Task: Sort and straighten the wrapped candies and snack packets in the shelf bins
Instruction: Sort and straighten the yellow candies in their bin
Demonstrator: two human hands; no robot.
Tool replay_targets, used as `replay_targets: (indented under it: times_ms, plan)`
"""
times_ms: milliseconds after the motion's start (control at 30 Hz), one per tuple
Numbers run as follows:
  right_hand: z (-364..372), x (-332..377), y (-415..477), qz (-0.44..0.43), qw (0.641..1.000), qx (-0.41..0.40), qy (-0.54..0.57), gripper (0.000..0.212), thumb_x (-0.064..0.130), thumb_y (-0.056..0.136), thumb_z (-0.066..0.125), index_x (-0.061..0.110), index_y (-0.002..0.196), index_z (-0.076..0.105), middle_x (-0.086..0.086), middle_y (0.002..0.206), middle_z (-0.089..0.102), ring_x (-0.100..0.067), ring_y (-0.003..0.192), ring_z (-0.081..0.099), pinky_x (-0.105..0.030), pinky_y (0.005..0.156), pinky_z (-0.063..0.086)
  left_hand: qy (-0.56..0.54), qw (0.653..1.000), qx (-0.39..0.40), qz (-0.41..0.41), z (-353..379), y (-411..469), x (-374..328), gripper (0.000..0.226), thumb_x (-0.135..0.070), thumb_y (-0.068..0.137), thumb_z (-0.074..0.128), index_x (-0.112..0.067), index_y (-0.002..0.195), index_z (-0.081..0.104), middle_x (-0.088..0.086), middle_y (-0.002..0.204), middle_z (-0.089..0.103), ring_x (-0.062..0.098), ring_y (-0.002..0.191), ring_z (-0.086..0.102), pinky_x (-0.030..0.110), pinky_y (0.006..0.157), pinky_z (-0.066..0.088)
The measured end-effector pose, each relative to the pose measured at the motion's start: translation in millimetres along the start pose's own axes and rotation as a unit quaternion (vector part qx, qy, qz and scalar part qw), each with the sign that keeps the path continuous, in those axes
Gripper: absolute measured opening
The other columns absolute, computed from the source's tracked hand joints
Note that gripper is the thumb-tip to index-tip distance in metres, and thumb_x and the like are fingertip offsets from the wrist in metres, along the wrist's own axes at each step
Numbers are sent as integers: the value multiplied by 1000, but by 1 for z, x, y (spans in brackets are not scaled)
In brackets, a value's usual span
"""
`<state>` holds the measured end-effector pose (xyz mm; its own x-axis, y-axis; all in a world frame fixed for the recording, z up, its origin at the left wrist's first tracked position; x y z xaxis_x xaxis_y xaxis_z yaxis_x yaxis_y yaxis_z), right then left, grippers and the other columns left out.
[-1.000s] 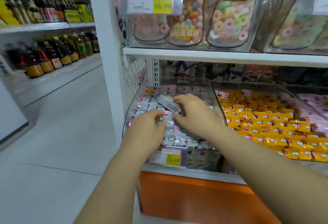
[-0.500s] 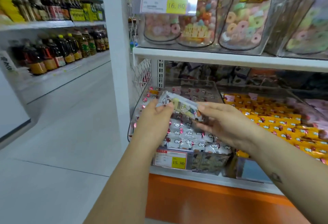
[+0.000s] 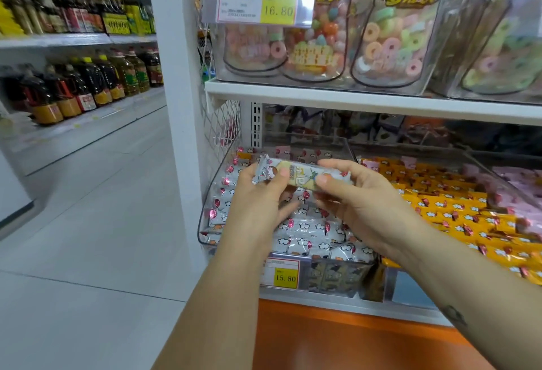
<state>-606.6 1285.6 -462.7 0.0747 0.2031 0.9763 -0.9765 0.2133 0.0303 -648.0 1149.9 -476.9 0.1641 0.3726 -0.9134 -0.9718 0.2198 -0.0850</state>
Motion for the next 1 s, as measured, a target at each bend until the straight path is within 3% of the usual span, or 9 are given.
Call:
replay_targets:
  times_ms: [100,200,267,333,433,567,667,900,1000]
  plan:
    - [-4,-5,16,-42,995,-90,-13,24,11,83,67,15,103,55,-5,83,65,-16,70,59,-31,72,50,325,940,-29,97,-17,-4,-7,36,-24,93,56,-24,129,47,-10,115,60,8,98,61,31,86,52]
    - [-4,-2,35,-88,966,-188,-153,26,19,86,66,18,107,50,-1,97,64,-16,87,61,-32,81,50,461,869,-50,171,-32,-12,-12,36,-23,95,53,-29,130,49,-11,126,53,1,104,52,25,90,46]
    - [5,2,48,-143,934,-208,-252,36,21,86,66,15,117,50,1,110,60,-15,95,58,-23,87,46,472,860,-40,189,-41,-12,-13,33,-22,95,52,-31,126,52,-13,128,52,-1,105,49,13,85,41]
    - [18,3,62,-186,908,-194,-322,38,19,86,66,12,120,52,2,108,55,-9,83,54,-3,68,36,471,863,-35,180,-49,-10,-11,32,-20,95,52,-32,125,53,-14,126,54,-3,103,49,0,72,38]
    - [30,-5,82,-218,881,-168,-386,35,13,85,65,10,119,54,-5,108,59,-16,93,55,-8,64,31,463,873,-19,154,-55,-7,-6,33,-18,95,52,-30,126,53,-13,124,56,-2,96,54,-2,65,41]
    - [32,-11,97,-233,840,-162,-463,40,12,88,61,13,127,52,-9,120,60,-17,94,54,-12,70,31,469,870,-7,155,-52,-5,-5,35,-19,95,53,-29,128,53,-9,125,58,6,108,56,28,94,50]
    - [34,-14,105,-235,824,-122,-502,40,12,88,61,12,128,51,-11,122,59,-22,99,55,-16,75,33,472,868,-6,151,-49,-3,-6,35,-20,94,53,-30,128,53,-8,126,57,9,109,57,36,96,50]
    - [49,-21,128,-186,820,-23,-541,43,16,93,56,14,134,45,-6,137,50,-23,121,49,-16,83,31,490,858,-15,156,-50,0,-5,34,-24,95,53,-31,127,53,-9,127,56,6,112,53,27,98,45]
    - [47,-34,138,-137,784,9,-605,46,19,93,56,15,136,42,-10,134,51,-26,116,51,-21,86,38,496,853,-19,159,-52,1,-7,34,-24,95,53,-29,128,53,-10,127,56,3,112,51,18,92,39]
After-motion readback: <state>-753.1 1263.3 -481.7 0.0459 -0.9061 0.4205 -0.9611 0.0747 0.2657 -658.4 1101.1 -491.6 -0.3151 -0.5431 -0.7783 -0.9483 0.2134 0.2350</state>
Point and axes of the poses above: each hand's wrist, its own y-axis towards the middle knuckle, its own z-axis out of the palm, x = y × z, the point moved 4 cm from there along y, towards the middle knuckle
